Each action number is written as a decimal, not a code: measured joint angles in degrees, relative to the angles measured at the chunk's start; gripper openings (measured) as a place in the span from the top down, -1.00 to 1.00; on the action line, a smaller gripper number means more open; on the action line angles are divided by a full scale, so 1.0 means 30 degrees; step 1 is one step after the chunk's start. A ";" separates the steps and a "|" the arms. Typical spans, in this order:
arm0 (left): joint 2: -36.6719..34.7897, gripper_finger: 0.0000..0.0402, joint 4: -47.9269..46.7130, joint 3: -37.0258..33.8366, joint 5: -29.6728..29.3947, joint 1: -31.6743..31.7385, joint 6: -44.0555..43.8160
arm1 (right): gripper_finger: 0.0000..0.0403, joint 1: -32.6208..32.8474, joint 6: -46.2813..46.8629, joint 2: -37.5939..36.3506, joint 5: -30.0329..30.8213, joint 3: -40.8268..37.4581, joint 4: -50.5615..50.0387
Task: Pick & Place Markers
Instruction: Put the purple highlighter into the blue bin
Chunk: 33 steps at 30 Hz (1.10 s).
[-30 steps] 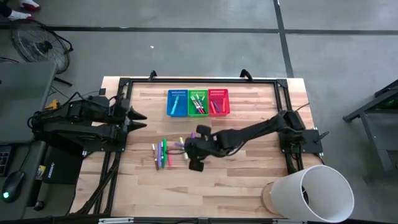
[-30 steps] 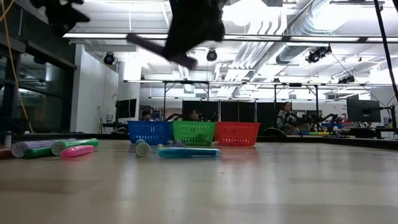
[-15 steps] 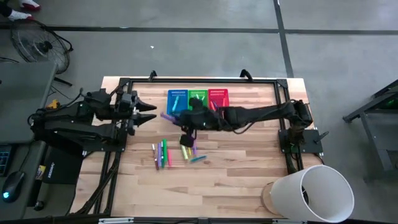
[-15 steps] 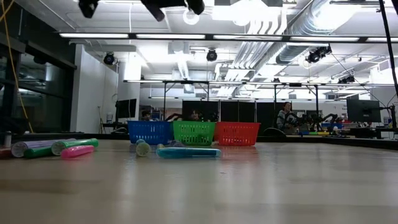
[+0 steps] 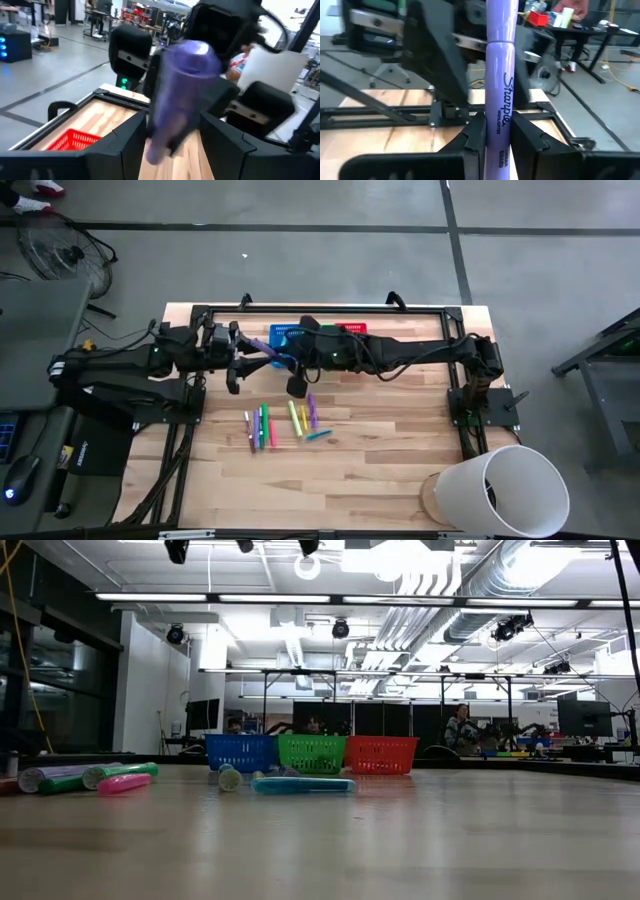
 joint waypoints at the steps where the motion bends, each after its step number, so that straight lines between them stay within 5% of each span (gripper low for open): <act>1: 0.0143 0.10 0.0090 0.0000 -0.0064 0.0000 0.0000 | 0.73 0.0000 -0.0084 0.0000 -0.0252 0.0000 -0.0007; 9: 0.0375 0.19 0.0456 0.0000 -0.0744 -0.0006 0.0000 | 0.73 0.0000 -0.0362 0.0000 -0.0355 0.0000 0.0002; 16: 0.0367 0.73 0.0624 0.0000 -0.0709 -0.0007 0.0962 | 0.73 -0.0022 -0.0187 0.0000 -0.0386 0.0000 -0.0111; 30: 0.0382 0.73 0.0615 -0.0022 -0.0809 -0.0007 0.1035 | 0.74 -0.0142 -0.0197 0.0000 -0.0789 0.0000 -0.0423; 33: 0.0389 0.73 0.0638 -0.0022 -0.0813 0.0000 0.0902 | 0.57 -0.0109 0.0554 0.0010 0.0326 0.0000 -0.0438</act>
